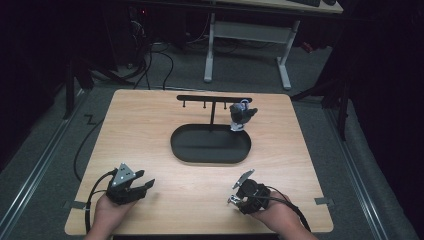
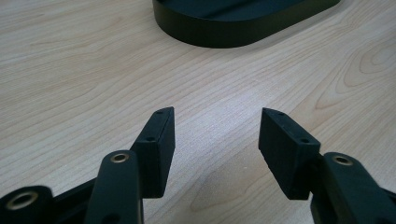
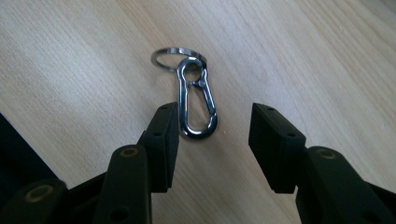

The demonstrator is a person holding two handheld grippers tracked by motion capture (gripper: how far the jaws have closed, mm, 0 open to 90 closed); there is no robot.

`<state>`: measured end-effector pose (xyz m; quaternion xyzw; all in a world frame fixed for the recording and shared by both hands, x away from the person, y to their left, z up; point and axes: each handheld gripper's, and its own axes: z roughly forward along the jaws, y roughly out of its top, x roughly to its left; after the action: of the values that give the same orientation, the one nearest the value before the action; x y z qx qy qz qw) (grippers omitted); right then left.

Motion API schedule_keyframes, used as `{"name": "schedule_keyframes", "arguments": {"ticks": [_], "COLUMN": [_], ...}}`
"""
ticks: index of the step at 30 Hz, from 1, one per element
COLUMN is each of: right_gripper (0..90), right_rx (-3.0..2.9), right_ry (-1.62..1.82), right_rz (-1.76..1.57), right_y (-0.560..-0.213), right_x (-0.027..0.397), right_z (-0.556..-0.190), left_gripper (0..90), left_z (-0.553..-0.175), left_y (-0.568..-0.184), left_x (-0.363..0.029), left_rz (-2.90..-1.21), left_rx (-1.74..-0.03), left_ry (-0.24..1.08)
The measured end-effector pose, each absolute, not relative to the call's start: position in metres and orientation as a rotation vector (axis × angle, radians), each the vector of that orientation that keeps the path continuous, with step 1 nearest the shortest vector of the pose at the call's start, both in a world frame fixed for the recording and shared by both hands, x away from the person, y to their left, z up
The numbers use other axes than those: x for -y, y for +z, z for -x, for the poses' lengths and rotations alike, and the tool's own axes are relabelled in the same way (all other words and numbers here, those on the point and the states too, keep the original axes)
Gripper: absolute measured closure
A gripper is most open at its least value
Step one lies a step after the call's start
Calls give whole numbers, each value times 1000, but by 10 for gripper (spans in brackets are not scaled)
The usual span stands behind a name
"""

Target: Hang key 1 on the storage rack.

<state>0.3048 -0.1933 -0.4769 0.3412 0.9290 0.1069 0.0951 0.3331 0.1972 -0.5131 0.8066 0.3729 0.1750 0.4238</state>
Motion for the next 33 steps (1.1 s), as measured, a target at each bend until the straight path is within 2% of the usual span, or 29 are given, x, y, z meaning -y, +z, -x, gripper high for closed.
{"name": "schedule_keyframes", "arguments": {"ticks": [5, 11, 27, 33], "right_gripper": [526, 646, 677, 640], "right_rx": [-2778, -2806, -2797, -2803], "right_ry": [309, 270, 215, 215], "right_rz": [-979, -952, -939, -917], "right_y": [-477, -484, -490, -487], "right_x": [183, 174, 171, 168], "right_z": [-309, -303, -305, -307], "left_gripper": [464, 464, 463, 463], "left_z": [-333, -333, -333, -333], "left_y": [-513, -513, -513, -513], "left_x": [-197, -196, -195, -196], "left_rz": [-2021, -2027, -2032, -2028], "left_rx": [-927, -918, -913, -914], "left_ry": [435, 429, 426, 425]}}
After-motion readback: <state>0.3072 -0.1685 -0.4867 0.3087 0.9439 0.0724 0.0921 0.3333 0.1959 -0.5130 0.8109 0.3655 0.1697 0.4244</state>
